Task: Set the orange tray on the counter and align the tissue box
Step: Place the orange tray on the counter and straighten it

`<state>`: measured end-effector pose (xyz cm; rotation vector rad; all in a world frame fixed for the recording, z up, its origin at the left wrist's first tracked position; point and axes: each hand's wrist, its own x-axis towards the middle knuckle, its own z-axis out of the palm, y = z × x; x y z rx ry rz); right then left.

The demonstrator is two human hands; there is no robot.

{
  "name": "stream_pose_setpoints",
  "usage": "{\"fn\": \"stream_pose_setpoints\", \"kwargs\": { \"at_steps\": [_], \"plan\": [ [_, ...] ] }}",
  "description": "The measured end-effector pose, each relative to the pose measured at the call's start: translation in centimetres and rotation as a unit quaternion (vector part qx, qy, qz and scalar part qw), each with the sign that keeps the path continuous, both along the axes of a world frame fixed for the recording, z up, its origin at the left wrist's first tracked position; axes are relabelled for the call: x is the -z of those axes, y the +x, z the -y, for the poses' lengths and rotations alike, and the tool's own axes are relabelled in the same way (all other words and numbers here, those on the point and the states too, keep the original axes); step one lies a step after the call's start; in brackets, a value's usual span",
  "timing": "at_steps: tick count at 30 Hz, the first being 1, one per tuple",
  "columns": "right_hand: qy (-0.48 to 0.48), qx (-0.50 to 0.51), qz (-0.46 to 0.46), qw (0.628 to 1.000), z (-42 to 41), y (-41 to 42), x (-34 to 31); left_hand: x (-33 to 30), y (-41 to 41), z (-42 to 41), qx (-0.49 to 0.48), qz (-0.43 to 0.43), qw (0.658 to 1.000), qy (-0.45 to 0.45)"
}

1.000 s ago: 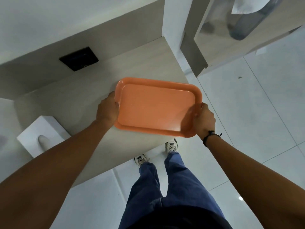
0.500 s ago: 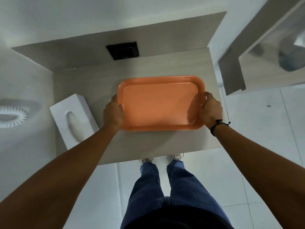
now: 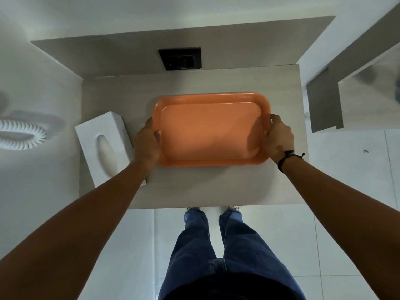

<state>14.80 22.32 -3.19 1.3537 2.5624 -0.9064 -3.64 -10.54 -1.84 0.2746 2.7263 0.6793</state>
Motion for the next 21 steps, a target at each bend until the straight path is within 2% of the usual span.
{"fn": "stream_pose_setpoints", "kwargs": {
  "at_steps": [4,6,9,11,13,16,21],
  "plan": [
    [-0.006,-0.010,-0.020,1.000,0.7,0.6,-1.1,0.3,0.9,0.3,-0.012,0.004,1.000,0.001],
    [0.019,-0.023,-0.043,0.999,1.5,1.7,-1.7,0.3,2.5,0.5,-0.010,-0.032,0.999,-0.020],
    [0.086,-0.102,-0.079,0.988,3.7,4.7,-2.0,0.4,6.2,1.5,0.081,-0.106,0.990,-0.046],
    [0.110,-0.142,-0.058,0.982,5.8,7.1,-1.5,0.9,8.7,2.6,0.129,-0.110,0.983,-0.074],
    [0.069,-0.136,-0.031,0.988,7.7,9.0,-0.9,1.6,10.6,3.6,0.142,-0.094,0.982,-0.087],
    [-0.021,-0.092,-0.023,0.995,9.1,10.2,-0.1,2.2,11.5,4.2,0.108,-0.048,0.990,-0.077],
    [-0.029,-0.061,-0.042,0.997,8.5,9.5,0.3,2.6,10.7,4.1,0.076,-0.016,0.996,-0.050]
  ]
}}
